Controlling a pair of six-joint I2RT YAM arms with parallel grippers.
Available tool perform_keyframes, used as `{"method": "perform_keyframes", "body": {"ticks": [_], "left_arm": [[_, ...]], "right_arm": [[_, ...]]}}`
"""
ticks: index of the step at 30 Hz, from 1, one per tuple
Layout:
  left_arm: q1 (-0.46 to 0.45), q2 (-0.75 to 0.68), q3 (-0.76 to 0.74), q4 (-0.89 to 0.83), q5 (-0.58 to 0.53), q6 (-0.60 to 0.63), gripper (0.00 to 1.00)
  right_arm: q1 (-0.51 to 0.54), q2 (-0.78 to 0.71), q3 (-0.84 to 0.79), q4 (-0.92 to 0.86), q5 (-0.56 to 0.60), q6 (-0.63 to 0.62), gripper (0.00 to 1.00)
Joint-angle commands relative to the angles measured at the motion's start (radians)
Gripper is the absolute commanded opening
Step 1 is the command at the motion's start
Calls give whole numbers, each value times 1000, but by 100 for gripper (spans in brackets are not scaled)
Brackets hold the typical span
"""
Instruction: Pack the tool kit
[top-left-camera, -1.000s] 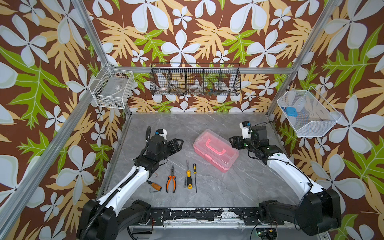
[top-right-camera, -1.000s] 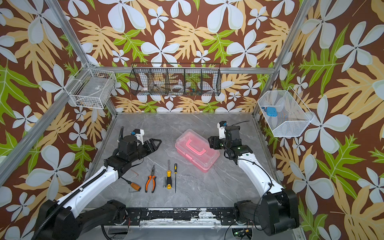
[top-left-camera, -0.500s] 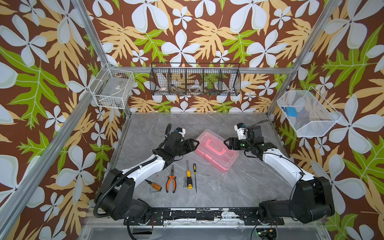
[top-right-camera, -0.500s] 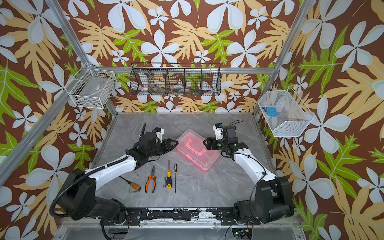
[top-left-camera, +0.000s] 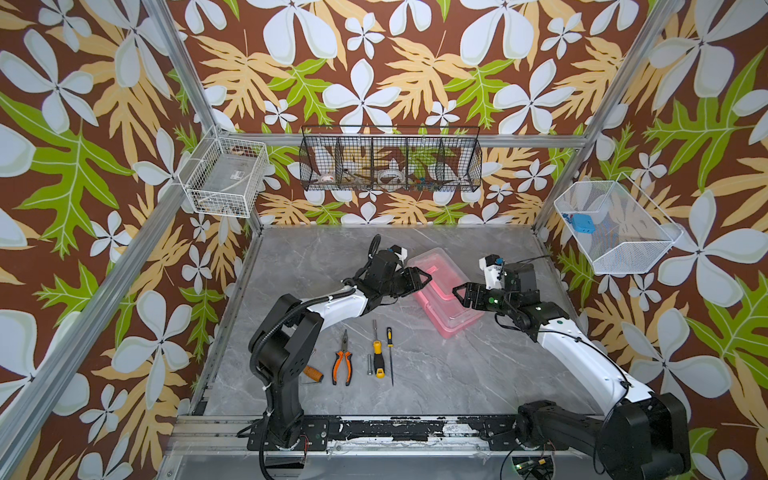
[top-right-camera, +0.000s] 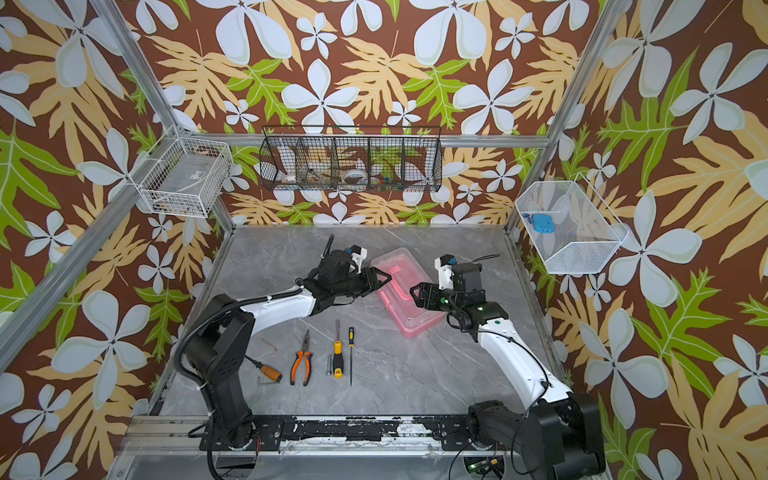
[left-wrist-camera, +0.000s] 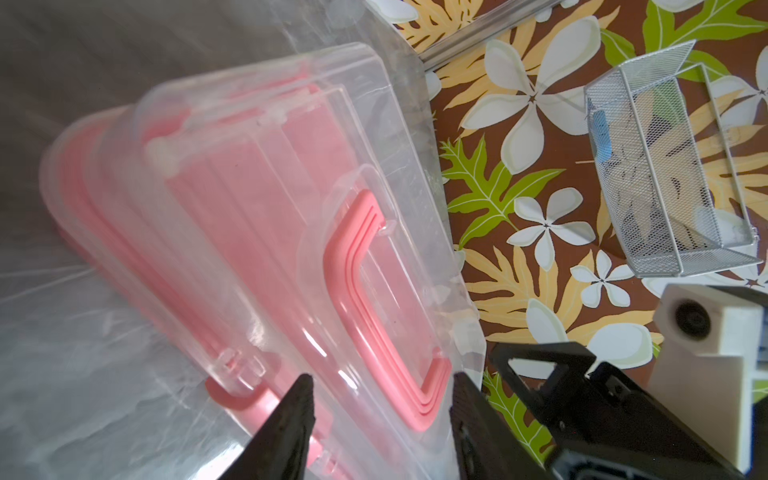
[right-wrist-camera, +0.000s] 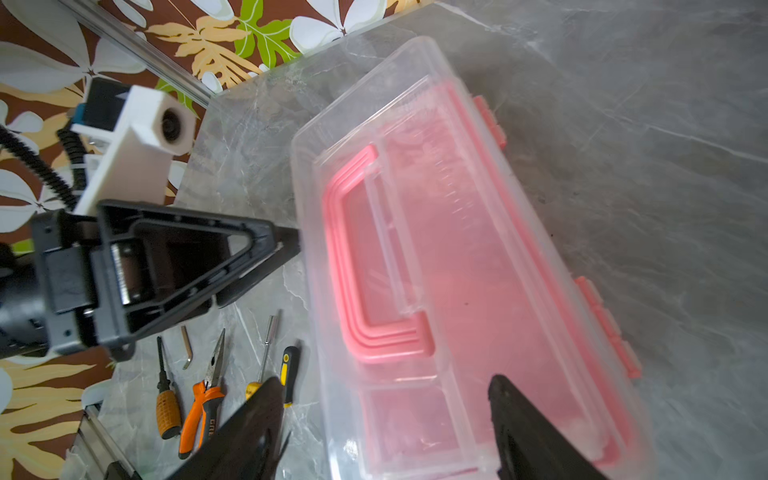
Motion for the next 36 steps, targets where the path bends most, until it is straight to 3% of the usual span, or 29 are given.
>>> {"method": "perform_keyframes", "body": {"ticks": [1,9,17,19,23,28,36], "left_arm": [[-12,49,74,28,49,-17,54],[-11,-35,92,-52,1,44,60],[-2,-242,-51,-118,-65,124,70],[2,-268,-94,-110,-59,117,73],[7,-280,-209,-12,-5,60,74],[11,-252,-304,135,55,-41,71],[18,-161,-317,251,103,-128,70]], "right_arm": [[0,-21,-3,-8,40,39,79],[-2,9,80,-58,159,-14,85],[9,94,212,-115,377,-130,89],[33,121,236,-116,424,-159,85],[124,199,295,-127,491,-221,67],[202,280,340,-125,450,-267,59],[204,342,323,-112,308,-262,72]]}}
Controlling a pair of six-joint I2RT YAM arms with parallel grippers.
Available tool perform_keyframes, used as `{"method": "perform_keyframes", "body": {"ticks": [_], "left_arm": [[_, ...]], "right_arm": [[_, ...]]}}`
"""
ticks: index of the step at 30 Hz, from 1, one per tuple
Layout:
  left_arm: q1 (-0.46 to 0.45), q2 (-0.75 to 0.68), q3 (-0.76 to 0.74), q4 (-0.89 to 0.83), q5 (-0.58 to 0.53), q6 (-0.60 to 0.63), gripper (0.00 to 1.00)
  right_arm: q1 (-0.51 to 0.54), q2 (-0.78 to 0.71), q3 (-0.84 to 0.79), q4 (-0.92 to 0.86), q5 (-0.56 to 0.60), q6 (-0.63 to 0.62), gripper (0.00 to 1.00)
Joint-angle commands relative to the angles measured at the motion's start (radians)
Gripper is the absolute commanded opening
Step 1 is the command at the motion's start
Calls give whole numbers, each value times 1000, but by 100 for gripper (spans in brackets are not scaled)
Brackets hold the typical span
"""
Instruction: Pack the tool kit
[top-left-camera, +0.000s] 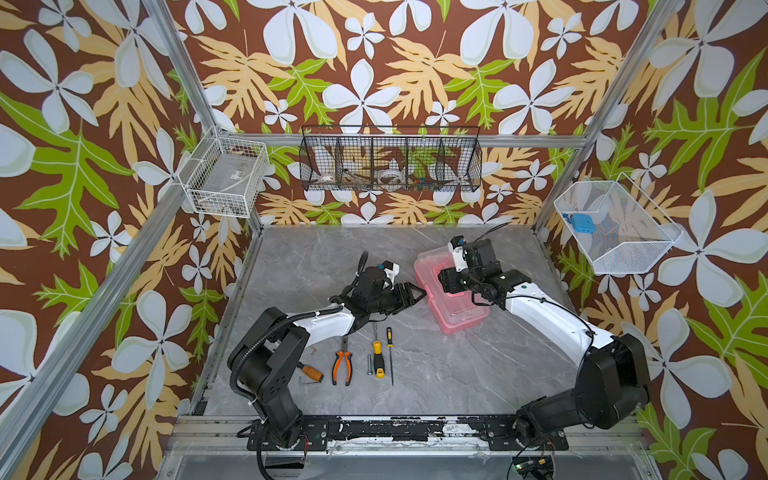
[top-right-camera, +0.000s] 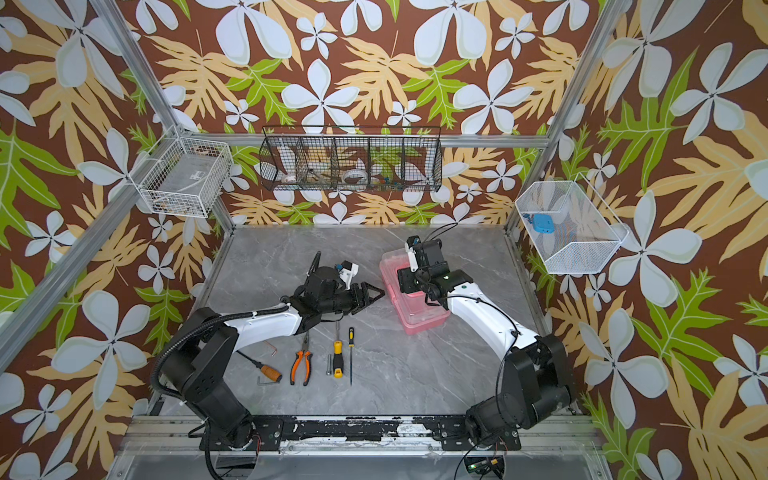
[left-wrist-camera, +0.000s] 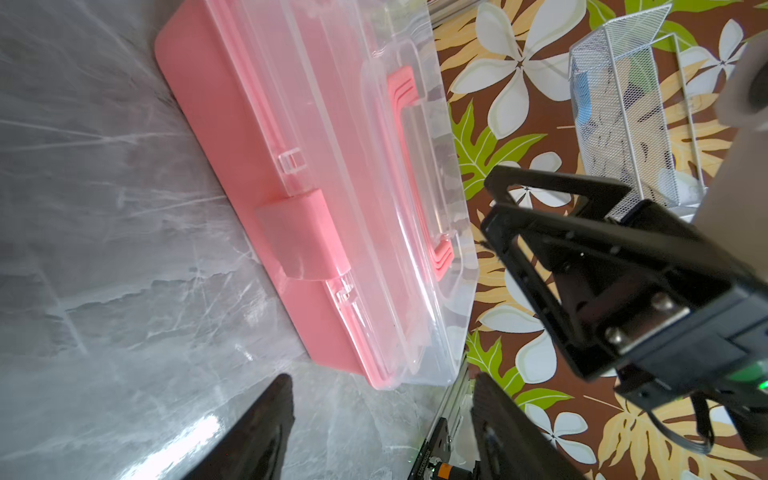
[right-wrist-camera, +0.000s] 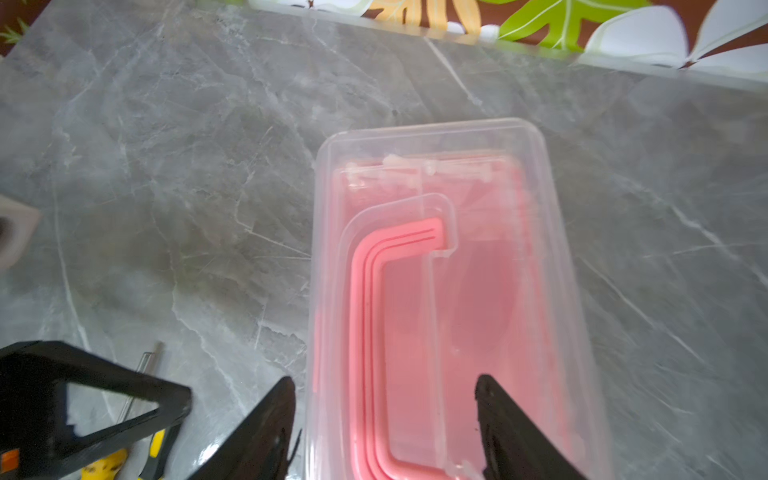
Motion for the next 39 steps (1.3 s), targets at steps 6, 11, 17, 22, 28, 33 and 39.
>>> {"method": "perform_keyframes", "body": {"ticks": [6,11,17,22,28,33,39], "left_arm": [[19,56,-63,223,44,-132,75],[27,93,-102,316,61,-178,78],[33,158,-135,506,87,-274,79],[34,229,-140,641,109,-347,75],[34,296,-109,709,117,-384,75],[34,335,-65,702,121,-377,76],[34,358,-45,698,125,-373,76]], "right_arm": [[1,75,-22,19,-155,36,75],[1,131,-7,17,-189,60,73],[0,162,6,22,-196,88,67],[0,161,3,33,-230,143,66],[-1,137,-3,38,-265,184,66],[-2,126,-6,43,-308,222,60],[-3,126,11,50,-378,261,58]]}}
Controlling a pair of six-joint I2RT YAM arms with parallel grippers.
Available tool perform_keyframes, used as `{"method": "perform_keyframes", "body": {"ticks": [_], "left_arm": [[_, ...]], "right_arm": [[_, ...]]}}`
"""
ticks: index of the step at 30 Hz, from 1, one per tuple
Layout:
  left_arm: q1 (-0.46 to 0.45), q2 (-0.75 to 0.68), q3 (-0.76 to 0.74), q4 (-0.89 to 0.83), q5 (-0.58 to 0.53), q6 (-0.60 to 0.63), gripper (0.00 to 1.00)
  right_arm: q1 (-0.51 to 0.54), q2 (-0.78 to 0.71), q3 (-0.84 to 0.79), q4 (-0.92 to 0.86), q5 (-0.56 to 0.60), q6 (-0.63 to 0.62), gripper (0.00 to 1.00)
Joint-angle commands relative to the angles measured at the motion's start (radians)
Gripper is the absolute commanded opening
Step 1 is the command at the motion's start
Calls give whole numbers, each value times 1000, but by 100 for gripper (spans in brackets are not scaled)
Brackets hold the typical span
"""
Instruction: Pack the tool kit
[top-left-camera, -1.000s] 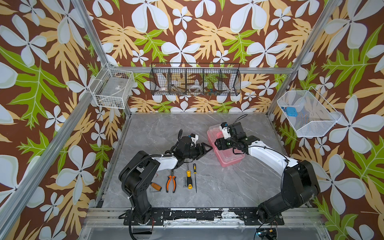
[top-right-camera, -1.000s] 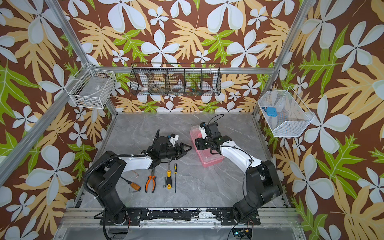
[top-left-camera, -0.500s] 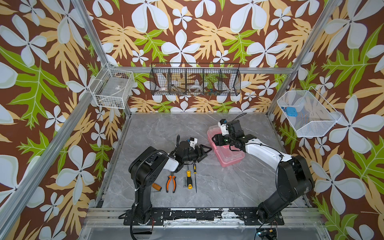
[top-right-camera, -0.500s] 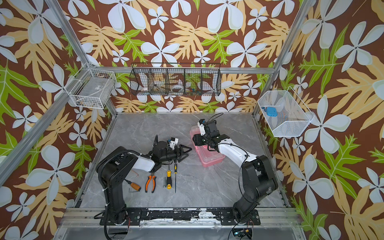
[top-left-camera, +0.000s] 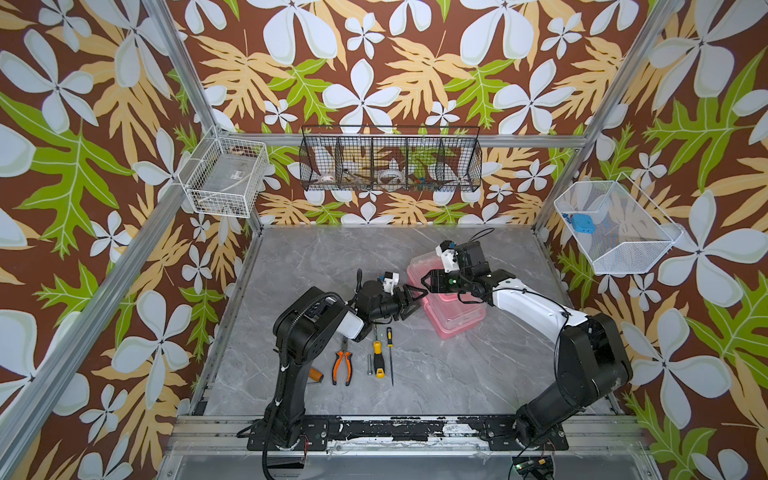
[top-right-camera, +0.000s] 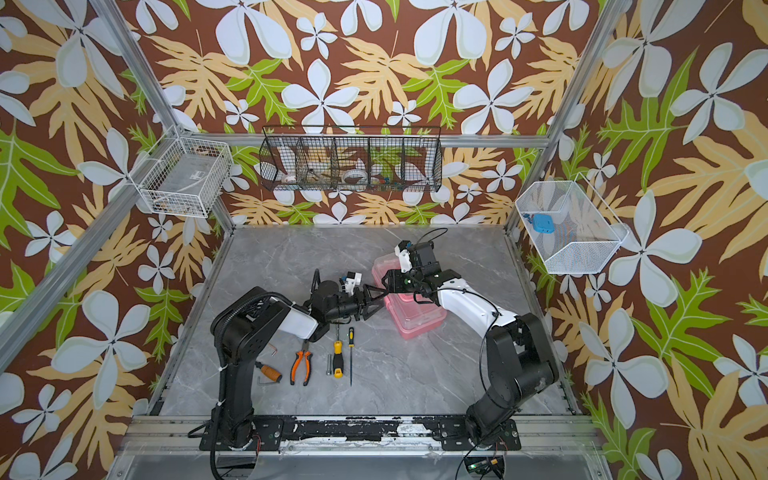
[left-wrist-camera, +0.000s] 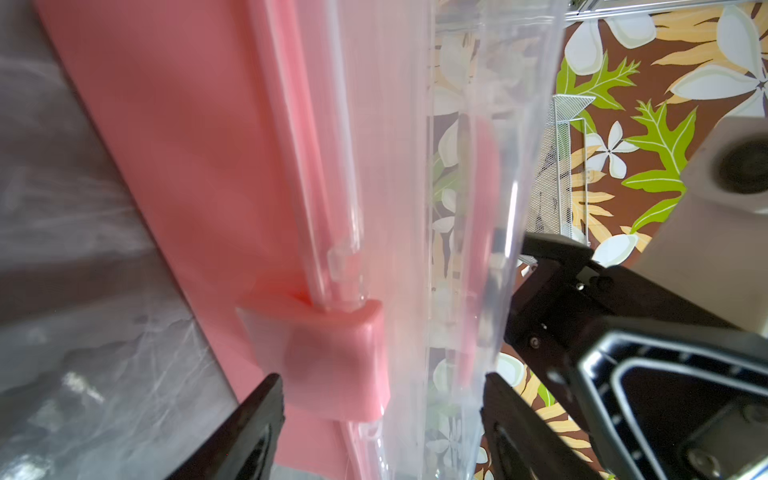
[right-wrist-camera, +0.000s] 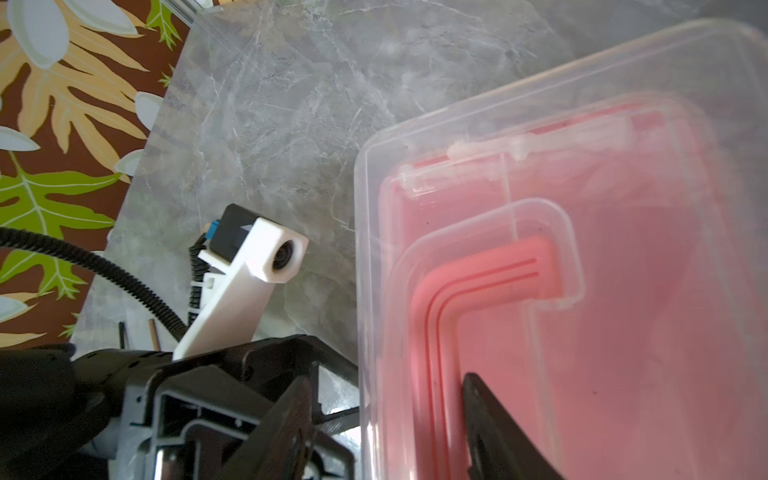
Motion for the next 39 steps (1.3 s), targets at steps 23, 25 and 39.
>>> {"method": "perform_keyframes", "body": {"ticks": [23,25,39], "left_arm": [[3,50,79,-105,-26,125,74],[3,71,98,-95,-27,124,74],[3,138,141,57,-20,51,72]], "right_arm": [[-127,-140,-11,-130,159,-59,80],[-127,-119,-17,-128,144,-44,80],[-137,-133,-77,-111,187,16,81]]}}
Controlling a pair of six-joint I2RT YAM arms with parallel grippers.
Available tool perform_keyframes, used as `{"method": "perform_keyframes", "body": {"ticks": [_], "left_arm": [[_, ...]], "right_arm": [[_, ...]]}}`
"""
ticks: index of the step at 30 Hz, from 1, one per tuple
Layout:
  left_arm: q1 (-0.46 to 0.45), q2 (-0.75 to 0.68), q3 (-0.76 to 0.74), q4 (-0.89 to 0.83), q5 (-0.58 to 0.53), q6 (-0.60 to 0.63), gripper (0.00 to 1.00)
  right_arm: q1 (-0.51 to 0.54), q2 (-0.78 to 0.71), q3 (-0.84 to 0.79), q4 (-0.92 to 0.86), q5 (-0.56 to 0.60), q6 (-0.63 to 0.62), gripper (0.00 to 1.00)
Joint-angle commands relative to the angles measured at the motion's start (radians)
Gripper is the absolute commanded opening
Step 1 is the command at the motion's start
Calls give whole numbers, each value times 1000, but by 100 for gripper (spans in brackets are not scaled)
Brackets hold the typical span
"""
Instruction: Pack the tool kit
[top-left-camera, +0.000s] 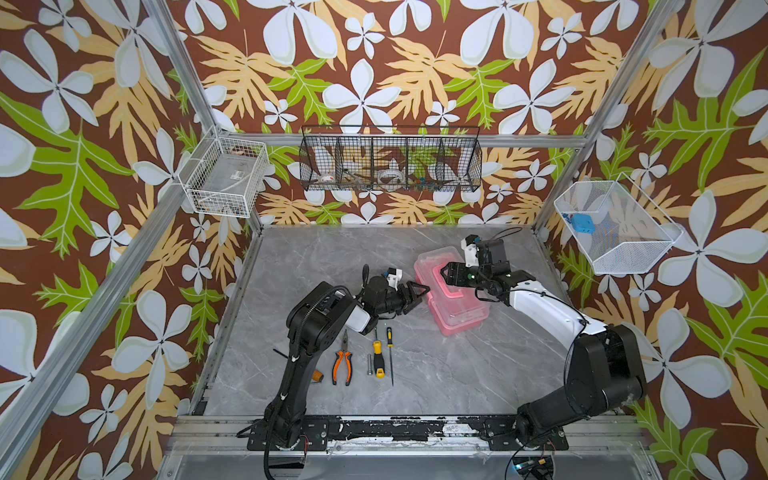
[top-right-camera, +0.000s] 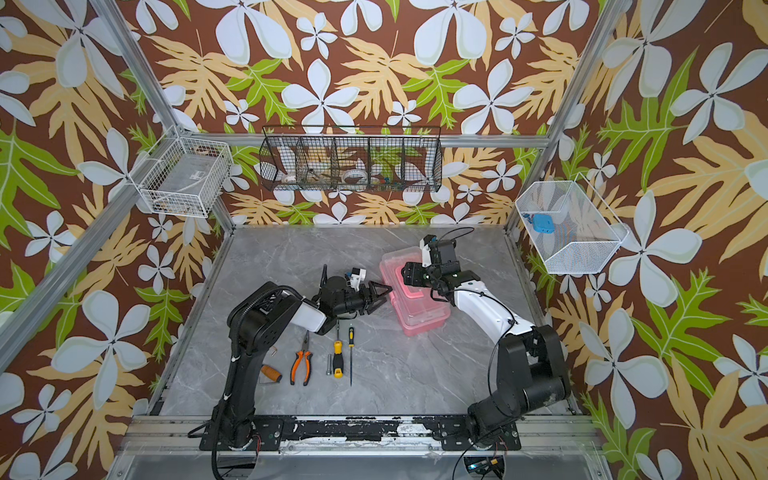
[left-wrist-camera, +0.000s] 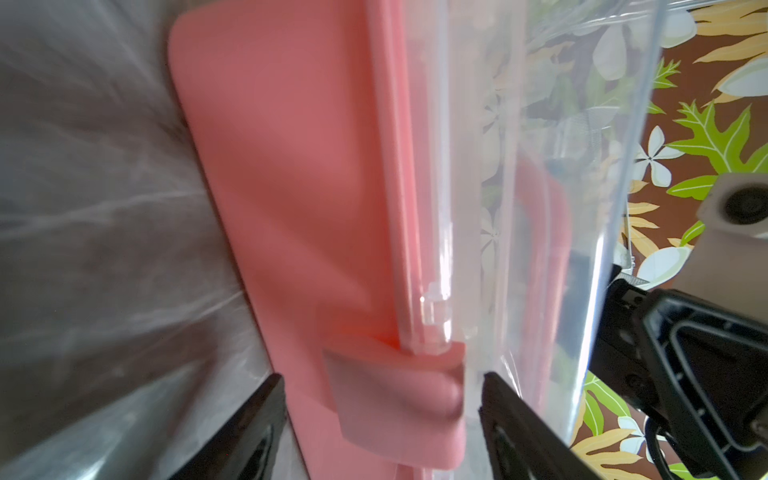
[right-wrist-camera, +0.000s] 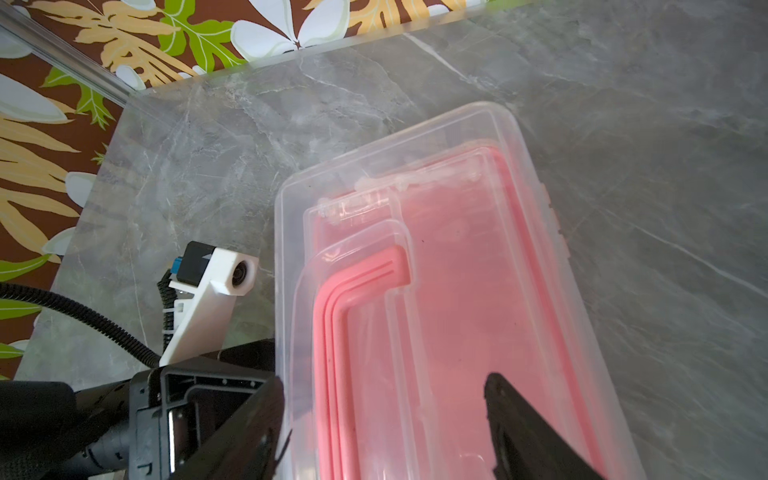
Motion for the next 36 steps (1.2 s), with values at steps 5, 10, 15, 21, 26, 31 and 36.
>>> {"method": "perform_keyframes", "body": {"ticks": [5,10,15,21,26,31,36], "left_arm": [[-1,4,-12,112,1,-34,66],[-1,0,-12,115,0,-38,63],[-2,-4,-1,77,1,-22,63],[-1,-9,28,3,9,14,64],[-1,-11,44,-35,12,36,65],[-1,-11,40,-37,14,38,65],[-1,-19,15,-24,22,26,68]], "right_arm": [[-49,-113,-1,-116,161,-16,88],[-147,-111,-2,-141,146,-57,91],[-149,-62,-42,-117,31,-53,90],[-140,6,-55,-98,-73,-40,85],[-94,40,-77,-67,-107,15,76],[-60,25,-112,-44,-111,76,75],[-58,-7,-119,-63,-101,63,86]]}}
